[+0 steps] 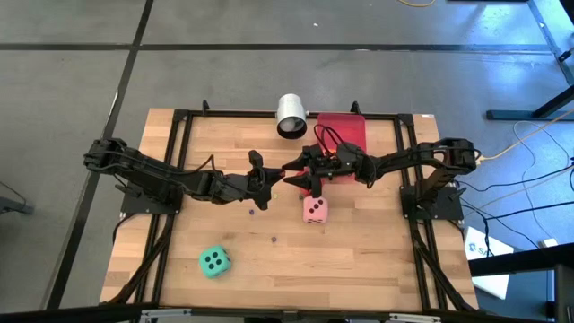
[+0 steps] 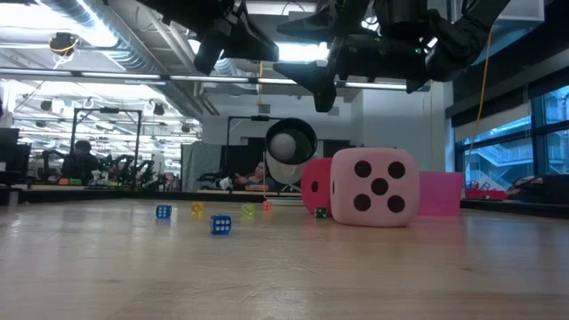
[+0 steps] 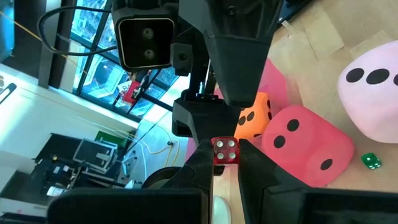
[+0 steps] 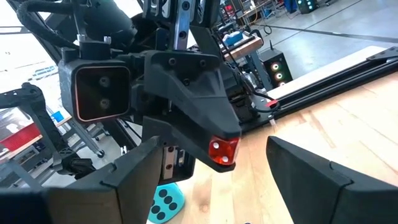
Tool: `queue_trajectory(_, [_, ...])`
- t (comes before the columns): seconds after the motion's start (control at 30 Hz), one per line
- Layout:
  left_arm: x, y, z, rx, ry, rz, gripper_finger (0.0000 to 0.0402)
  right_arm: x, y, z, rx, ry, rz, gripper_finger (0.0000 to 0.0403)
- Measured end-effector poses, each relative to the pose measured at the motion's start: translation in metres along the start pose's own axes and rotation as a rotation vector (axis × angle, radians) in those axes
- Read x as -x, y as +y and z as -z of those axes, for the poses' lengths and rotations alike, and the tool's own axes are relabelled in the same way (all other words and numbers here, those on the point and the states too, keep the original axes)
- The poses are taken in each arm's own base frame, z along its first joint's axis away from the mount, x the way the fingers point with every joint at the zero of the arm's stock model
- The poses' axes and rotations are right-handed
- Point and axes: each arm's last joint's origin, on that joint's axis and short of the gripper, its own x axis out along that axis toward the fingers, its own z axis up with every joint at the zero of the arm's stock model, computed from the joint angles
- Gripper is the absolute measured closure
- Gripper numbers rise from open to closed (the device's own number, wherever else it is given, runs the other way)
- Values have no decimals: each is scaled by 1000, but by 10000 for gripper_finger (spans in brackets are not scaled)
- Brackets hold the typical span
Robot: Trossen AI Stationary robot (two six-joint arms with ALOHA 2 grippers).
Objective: Pick & Place Dice
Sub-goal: Put the small red dice into the red bin
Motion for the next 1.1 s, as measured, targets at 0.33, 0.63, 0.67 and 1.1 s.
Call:
queue_trajectory(0.33, [0,0,0,1,-14,15,373,0,0,1,0,6,3,133])
queue_trajectory(0.63, [-3,3,1,12,-18,6,373,0,0,1,0,6,3,200])
queue_trajectory(0.67, [-3,3,1,13,-18,6,373,0,0,1,0,6,3,207])
queue_trajectory(1.1, [-4,4,2,18,-28,19,373,0,-1,1,1,4,8,265])
